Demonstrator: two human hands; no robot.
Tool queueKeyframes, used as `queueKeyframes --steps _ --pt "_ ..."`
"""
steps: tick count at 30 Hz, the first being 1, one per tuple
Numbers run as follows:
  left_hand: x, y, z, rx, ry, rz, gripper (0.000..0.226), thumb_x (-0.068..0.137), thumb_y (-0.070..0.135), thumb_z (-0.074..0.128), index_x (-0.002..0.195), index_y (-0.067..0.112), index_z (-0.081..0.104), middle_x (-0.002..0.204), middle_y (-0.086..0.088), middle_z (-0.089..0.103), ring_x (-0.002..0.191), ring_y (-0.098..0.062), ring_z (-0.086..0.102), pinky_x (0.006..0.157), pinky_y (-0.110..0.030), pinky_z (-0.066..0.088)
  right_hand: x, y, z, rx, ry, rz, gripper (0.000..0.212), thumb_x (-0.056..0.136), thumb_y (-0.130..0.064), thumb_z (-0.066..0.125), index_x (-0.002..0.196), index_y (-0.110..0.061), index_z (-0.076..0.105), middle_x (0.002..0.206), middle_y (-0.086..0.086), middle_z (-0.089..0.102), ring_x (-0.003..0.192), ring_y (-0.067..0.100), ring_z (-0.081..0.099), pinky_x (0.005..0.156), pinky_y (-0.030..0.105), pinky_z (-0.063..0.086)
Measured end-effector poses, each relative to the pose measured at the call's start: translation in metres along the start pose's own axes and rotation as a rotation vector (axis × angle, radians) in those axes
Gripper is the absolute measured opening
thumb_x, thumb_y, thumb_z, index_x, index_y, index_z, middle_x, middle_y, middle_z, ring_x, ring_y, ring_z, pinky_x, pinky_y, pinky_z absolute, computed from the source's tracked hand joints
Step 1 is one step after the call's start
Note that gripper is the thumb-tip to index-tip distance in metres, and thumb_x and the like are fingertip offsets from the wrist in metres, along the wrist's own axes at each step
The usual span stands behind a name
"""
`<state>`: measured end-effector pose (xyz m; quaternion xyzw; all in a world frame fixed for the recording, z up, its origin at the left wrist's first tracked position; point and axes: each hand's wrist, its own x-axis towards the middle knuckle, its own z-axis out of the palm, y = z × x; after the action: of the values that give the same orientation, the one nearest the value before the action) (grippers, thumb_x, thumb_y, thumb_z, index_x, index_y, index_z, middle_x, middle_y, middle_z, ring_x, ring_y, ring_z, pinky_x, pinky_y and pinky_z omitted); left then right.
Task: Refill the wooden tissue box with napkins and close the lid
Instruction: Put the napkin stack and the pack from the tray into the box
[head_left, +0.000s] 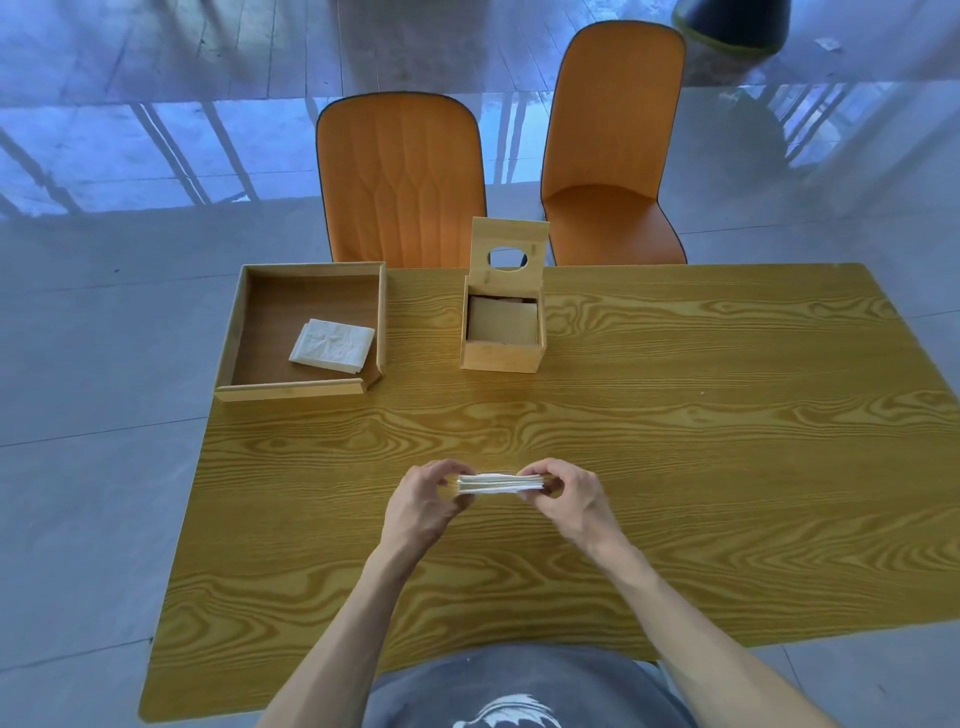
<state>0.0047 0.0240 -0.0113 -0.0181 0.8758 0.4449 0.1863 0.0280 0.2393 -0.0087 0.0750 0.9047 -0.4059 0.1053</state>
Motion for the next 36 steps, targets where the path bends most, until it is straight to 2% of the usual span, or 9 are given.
queueKeyframes --steps 5,11,15,17,20,24,26,30,36 --pt "0.002 0.004 -0.001 -0.038 0.04 0.048 0.023 0.074 0.022 0.081 0.09 0.035 0.072 0.085 0.015 0.07 0.082 -0.005 0.063 0.069 -0.027 0.049 0.004 -0.002 -0.005 0.048 0.027 -0.019 0.016 0.08 -0.025 0.079 0.095 -0.029 0.074 0.089 -0.014 0.074 0.075 0.004 0.068 0.075 0.026 0.057" --pt "0.009 0.006 -0.003 -0.068 0.006 0.008 0.023 0.077 0.026 0.08 0.089 0.041 0.069 0.088 0.023 0.068 0.085 -0.002 0.066 0.076 -0.032 0.054 0.007 0.003 -0.007 0.064 0.005 0.022 0.016 0.082 -0.025 0.078 0.098 -0.027 0.075 0.09 -0.015 0.074 0.076 0.004 0.068 0.076 0.024 0.056" --pt "0.025 0.013 -0.014 -0.09 0.009 0.039 0.018 0.079 0.027 0.079 0.094 0.035 0.071 0.091 0.019 0.071 0.086 0.001 0.066 0.078 -0.027 0.054 0.021 0.002 -0.018 0.099 -0.005 0.044 0.023 0.084 -0.026 0.077 0.105 -0.019 0.075 0.09 -0.011 0.075 0.078 0.002 0.069 0.071 0.01 0.051" --pt "0.04 0.022 -0.023 -0.108 0.008 0.066 0.019 0.081 0.028 0.078 0.099 0.028 0.073 0.093 0.016 0.073 0.085 0.002 0.067 0.077 -0.023 0.054 0.034 -0.004 -0.027 0.126 0.003 0.035 0.025 0.085 -0.028 0.076 0.108 -0.019 0.074 0.094 -0.009 0.075 0.08 0.0 0.068 0.071 0.008 0.05" --pt "0.066 0.044 -0.038 -0.134 0.027 0.108 0.024 0.083 0.028 0.077 0.106 0.021 0.073 0.093 0.013 0.072 0.084 0.007 0.066 0.071 -0.007 0.049 0.06 -0.019 -0.045 0.174 0.034 0.0 0.025 0.086 -0.029 0.075 0.109 -0.02 0.073 0.097 -0.009 0.074 0.083 0.0 0.068 0.071 0.011 0.051" --pt "0.102 0.074 -0.055 -0.198 0.071 0.142 0.026 0.087 0.029 0.073 0.109 0.018 0.072 0.093 0.009 0.073 0.081 0.011 0.065 0.071 -0.005 0.049 0.1 -0.043 -0.069 0.26 0.089 -0.023 0.026 0.087 -0.03 0.074 0.11 -0.019 0.069 0.094 -0.008 0.074 0.081 0.005 0.071 0.069 0.018 0.057" --pt "0.119 0.086 -0.062 -0.237 0.091 0.135 0.028 0.087 0.031 0.072 0.111 0.017 0.071 0.094 0.007 0.072 0.085 0.006 0.065 0.074 -0.009 0.05 0.12 -0.052 -0.079 0.28 0.112 -0.03 0.026 0.088 -0.031 0.073 0.11 -0.018 0.069 0.091 -0.006 0.075 0.075 0.009 0.073 0.064 0.023 0.058" --pt "0.148 0.103 -0.066 -0.249 0.125 0.101 0.029 0.088 0.033 0.071 0.111 0.015 0.071 0.097 0.002 0.072 0.092 -0.011 0.068 0.083 -0.025 0.055 0.153 -0.063 -0.089 0.278 0.129 -0.016 0.024 0.09 -0.029 0.071 0.11 -0.016 0.067 0.089 -0.002 0.075 0.07 0.012 0.072 0.056 0.021 0.054" --pt "0.181 0.114 -0.063 -0.212 0.179 0.013 0.029 0.089 0.034 0.069 0.11 0.014 0.074 0.1 0.0 0.074 0.094 -0.014 0.069 0.085 -0.028 0.055 0.186 -0.067 -0.08 0.303 0.216 0.128 0.019 0.087 -0.026 0.073 0.102 -0.018 0.066 0.082 -0.003 0.074 0.069 0.016 0.072 0.068 0.037 0.062"
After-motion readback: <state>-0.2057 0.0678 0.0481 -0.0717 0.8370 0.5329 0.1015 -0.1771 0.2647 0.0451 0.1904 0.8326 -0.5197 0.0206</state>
